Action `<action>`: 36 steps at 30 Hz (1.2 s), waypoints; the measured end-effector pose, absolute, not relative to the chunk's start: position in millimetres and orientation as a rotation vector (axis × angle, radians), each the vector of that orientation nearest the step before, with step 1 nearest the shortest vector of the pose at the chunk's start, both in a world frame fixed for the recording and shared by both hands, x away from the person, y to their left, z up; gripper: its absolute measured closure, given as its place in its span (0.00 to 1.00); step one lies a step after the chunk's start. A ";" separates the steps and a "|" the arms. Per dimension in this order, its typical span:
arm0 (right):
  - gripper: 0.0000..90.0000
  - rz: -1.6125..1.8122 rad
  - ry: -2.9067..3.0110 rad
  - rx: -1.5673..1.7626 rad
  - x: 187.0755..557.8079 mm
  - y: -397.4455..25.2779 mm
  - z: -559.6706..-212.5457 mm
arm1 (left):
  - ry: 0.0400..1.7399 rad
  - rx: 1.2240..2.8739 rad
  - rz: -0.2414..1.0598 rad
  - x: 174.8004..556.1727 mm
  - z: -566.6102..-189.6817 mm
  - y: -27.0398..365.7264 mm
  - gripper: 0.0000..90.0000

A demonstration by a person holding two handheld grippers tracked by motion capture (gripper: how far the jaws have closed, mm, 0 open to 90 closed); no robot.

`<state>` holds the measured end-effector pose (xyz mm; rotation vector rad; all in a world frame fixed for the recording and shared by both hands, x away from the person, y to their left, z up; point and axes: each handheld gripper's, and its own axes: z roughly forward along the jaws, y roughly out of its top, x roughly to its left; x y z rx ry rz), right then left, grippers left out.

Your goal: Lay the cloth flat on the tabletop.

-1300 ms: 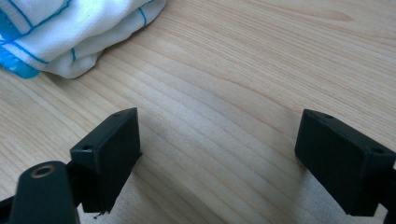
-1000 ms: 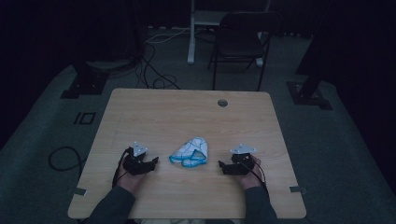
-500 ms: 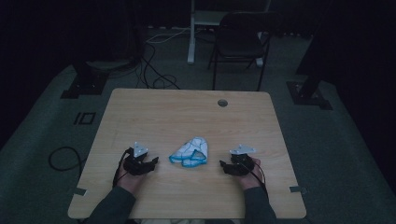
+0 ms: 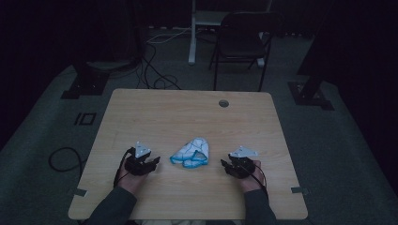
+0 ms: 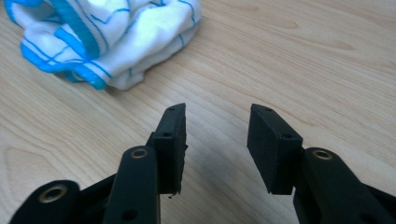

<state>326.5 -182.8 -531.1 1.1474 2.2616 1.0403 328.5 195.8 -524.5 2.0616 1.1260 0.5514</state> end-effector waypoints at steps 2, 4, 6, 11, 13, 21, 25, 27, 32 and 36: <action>0.65 1.047 2.264 1.136 325.0 -180.6 -530.2 | 1.102 2.058 0.553 327.5 -519.7 192.9 0.57; 0.66 1.050 2.267 1.128 323.6 -177.9 -529.7 | 1.076 2.055 0.551 327.0 -515.0 188.6 0.57; 0.66 1.056 2.273 1.114 322.2 -174.8 -529.3 | 1.060 2.056 0.550 327.3 -512.2 184.6 0.58; 0.67 1.066 2.281 1.087 319.3 -168.1 -528.2 | 1.009 2.079 0.547 329.3 -504.8 172.4 0.58; 0.68 1.071 2.286 1.077 318.7 -166.1 -527.7 | 0.978 2.084 0.536 330.2 -501.5 167.9 0.58; 0.70 1.071 2.300 1.053 317.2 -161.1 -527.8 | 0.908 2.100 0.515 333.5 -493.1 150.0 0.58; 0.71 1.070 2.300 1.050 316.8 -160.6 -527.3 | 0.884 2.110 0.506 334.6 -492.1 141.6 0.58; 0.71 1.071 2.302 1.047 316.6 -160.1 -527.3 | 0.865 2.122 0.499 335.2 -491.6 137.6 0.58; 0.70 1.067 2.303 1.043 316.2 -158.8 -527.1 | 0.834 2.139 0.483 336.9 -491.6 128.7 0.58; 0.71 1.068 2.307 1.035 315.3 -157.1 -526.7 | 0.816 2.156 0.478 338.3 -491.8 122.4 0.58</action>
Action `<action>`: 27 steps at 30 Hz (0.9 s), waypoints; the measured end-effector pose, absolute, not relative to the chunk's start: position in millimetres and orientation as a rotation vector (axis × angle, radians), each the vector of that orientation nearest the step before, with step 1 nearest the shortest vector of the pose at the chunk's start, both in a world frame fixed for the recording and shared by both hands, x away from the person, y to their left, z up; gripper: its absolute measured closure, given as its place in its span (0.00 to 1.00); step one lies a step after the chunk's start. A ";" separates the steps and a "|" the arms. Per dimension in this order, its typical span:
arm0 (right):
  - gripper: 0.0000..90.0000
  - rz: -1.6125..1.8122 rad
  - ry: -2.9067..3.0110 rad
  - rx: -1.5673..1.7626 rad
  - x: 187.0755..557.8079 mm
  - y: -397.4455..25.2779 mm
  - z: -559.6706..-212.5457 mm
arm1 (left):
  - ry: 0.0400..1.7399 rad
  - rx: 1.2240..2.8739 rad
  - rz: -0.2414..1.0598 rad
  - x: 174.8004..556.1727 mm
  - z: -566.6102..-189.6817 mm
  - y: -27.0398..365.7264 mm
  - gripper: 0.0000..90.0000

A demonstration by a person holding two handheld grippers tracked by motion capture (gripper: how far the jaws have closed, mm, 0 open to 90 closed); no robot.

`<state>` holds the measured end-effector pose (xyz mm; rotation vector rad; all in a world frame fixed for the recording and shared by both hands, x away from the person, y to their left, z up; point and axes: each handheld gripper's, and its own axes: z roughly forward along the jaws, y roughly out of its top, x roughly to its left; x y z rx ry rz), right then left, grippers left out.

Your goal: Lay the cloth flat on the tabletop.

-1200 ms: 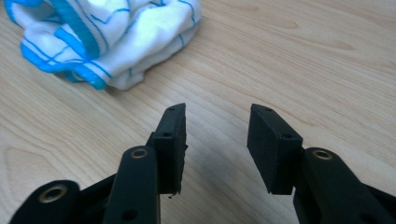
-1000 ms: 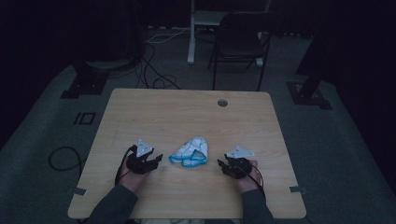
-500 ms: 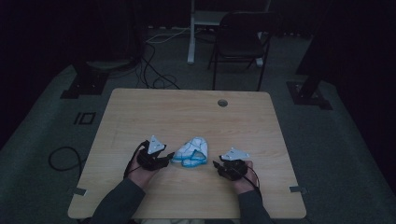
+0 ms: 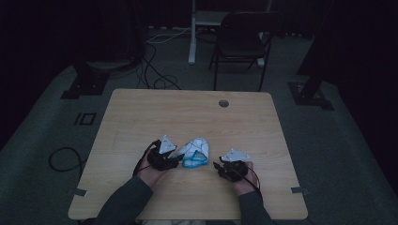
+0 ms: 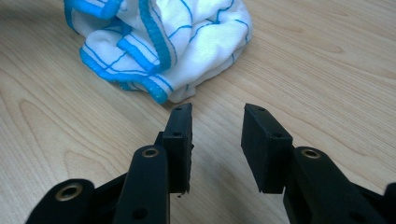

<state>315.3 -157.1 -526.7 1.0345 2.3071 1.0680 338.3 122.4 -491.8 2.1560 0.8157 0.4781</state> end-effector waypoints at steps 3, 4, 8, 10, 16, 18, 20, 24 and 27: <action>0.71 1.067 2.316 1.022 314.9 -154.9 -526.8 | 0.801 2.165 0.470 339.0 -491.8 117.0 0.58; 0.71 1.068 2.318 1.020 314.7 -153.9 -526.9 | 0.797 2.165 0.469 339.2 -492.1 114.7 0.58; 0.70 1.067 2.329 1.006 314.5 -150.6 -527.1 | 0.778 2.173 0.459 340.3 -491.8 106.3 0.58; 0.70 1.064 2.335 1.002 314.4 -149.4 -527.4 | 0.764 2.179 0.458 340.6 -491.5 102.2 0.58; 0.68 1.060 2.343 0.989 313.9 -146.8 -527.8 | 0.738 2.200 0.448 342.2 -492.5 91.5 0.59; 0.68 1.060 2.344 0.986 314.0 -146.4 -528.0 | 0.729 2.204 0.447 342.6 -493.0 88.4 0.59; 0.68 1.057 2.346 0.984 314.0 -146.1 -528.1 | 0.723 2.207 0.445 343.0 -493.3 85.6 0.60; 0.67 1.053 2.351 0.981 313.7 -144.8 -528.3 | 0.714 2.211 0.441 344.3 -493.5 80.1 0.60; 0.67 1.050 2.354 0.974 313.6 -143.8 -528.6 | 0.704 2.216 0.442 344.9 -493.3 75.8 0.61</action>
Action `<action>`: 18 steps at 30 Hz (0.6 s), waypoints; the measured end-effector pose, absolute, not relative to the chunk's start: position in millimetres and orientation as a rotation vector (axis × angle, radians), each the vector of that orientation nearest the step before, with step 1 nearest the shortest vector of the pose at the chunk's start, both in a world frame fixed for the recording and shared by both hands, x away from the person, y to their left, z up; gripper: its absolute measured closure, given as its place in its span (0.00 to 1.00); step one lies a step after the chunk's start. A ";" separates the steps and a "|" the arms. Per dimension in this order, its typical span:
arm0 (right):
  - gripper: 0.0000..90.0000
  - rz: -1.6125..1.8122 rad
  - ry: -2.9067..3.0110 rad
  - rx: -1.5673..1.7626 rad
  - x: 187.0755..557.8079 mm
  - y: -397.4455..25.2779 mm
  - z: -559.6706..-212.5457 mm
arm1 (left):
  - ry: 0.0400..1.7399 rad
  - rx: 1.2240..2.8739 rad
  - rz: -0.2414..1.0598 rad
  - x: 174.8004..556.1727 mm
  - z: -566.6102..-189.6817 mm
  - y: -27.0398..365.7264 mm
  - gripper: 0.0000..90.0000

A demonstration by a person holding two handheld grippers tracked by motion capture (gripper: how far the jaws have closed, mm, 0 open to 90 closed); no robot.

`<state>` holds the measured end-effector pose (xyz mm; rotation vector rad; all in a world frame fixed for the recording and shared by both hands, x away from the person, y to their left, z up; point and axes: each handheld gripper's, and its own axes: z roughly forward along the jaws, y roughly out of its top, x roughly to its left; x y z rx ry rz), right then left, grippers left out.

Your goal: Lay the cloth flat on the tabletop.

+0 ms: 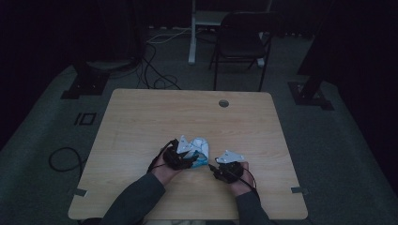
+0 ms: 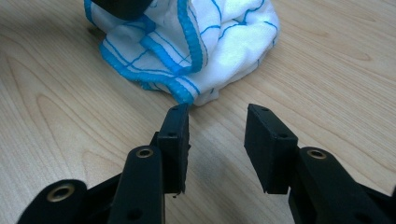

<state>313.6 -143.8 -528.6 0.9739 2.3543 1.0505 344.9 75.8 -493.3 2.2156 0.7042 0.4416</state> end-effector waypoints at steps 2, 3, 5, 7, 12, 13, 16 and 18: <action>0.66 1.049 2.357 0.969 313.7 -142.9 -529.0 | 0.699 2.216 0.440 345.2 -493.5 72.8 0.61; 0.66 1.047 2.357 0.966 313.8 -142.3 -529.3 | 0.692 2.219 0.444 345.7 -493.4 71.6 0.61; 0.64 1.045 2.364 0.958 314.1 -141.2 -529.7 | 0.692 2.221 0.447 346.4 -493.7 69.0 0.62; 0.64 1.043 2.369 0.958 314.1 -139.1 -530.0 | 0.697 2.222 0.451 347.0 -493.6 66.8 0.63; 0.61 1.017 2.380 0.926 316.1 -132.4 -531.9 | 0.701 2.232 0.481 348.1 -493.4 64.3 0.75; 0.61 1.009 2.383 0.921 316.3 -130.7 -532.3 | 0.706 2.232 0.484 348.4 -493.2 64.7 0.78; 0.61 0.998 2.387 0.904 316.9 -126.0 -533.4 | 0.724 2.222 0.477 349.9 -492.0 67.6 0.86; 0.62 0.996 2.387 0.903 317.7 -123.2 -533.5 | 0.728 2.219 0.470 351.2 -490.8 69.7 0.91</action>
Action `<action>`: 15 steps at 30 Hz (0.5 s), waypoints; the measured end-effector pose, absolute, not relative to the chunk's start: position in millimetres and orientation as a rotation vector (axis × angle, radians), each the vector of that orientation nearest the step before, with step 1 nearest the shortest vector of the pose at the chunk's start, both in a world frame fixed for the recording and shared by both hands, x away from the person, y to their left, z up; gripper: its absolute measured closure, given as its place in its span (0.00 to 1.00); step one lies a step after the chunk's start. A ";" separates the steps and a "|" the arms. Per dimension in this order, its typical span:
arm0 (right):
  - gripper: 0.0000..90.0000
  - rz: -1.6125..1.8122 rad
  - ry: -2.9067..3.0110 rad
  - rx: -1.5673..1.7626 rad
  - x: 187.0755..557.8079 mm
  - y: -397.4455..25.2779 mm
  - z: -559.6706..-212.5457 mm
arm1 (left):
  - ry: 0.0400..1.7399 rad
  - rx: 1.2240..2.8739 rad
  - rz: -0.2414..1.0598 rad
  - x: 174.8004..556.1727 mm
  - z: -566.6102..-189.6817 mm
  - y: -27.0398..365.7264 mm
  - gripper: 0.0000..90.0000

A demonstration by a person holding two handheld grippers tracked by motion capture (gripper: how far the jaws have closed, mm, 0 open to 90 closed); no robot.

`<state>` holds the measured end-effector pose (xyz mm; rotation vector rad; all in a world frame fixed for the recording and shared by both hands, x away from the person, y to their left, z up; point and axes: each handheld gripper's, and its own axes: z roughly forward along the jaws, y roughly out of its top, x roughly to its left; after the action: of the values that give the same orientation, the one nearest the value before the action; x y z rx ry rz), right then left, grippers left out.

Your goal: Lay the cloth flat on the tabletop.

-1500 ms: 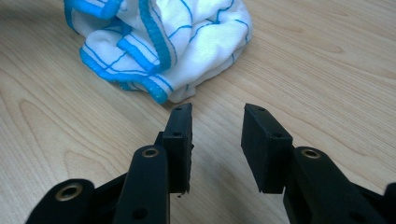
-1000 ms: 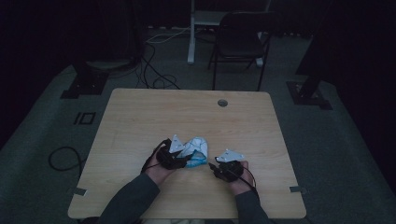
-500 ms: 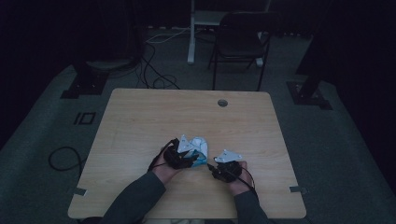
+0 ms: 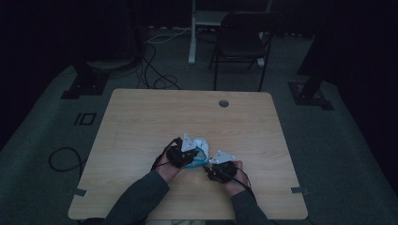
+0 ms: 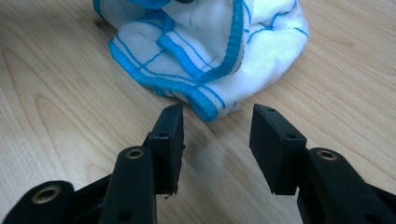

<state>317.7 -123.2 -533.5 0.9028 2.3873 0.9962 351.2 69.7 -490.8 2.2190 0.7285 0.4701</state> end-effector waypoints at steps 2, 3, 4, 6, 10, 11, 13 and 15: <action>0.65 0.996 2.389 0.892 319.1 -121.4 -533.7 | 0.734 2.214 0.478 351.6 -489.2 71.5 0.93; 0.67 0.999 2.387 0.891 319.4 -120.2 -533.8 | 0.737 2.211 0.481 351.9 -488.5 72.4 0.94; 0.67 0.999 2.387 0.891 319.4 -120.2 -533.8 | 0.737 2.211 0.481 351.9 -488.5 72.4 0.94; 0.76 0.995 2.376 0.884 320.2 -119.0 -533.4 | 0.750 2.200 0.485 352.7 -487.3 74.4 0.94; 0.87 1.019 2.365 0.880 320.5 -121.0 -531.0 | 0.766 2.191 0.496 355.0 -485.7 78.2 0.94; 0.89 1.018 2.363 0.878 320.4 -121.2 -530.6 | 0.770 2.187 0.498 355.6 -485.4 79.1 0.95; 0.93 1.014 2.360 0.876 320.5 -121.9 -529.8 | 0.776 2.185 0.506 356.4 -484.5 80.9 0.95; 0.95 1.014 2.359 0.878 320.8 -122.5 -529.4 | 0.783 2.177 0.510 357.4 -483.8 82.8 0.95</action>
<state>320.8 -122.5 -529.4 0.8784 2.3593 1.0136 357.4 82.8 -483.8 2.1771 0.7829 0.5098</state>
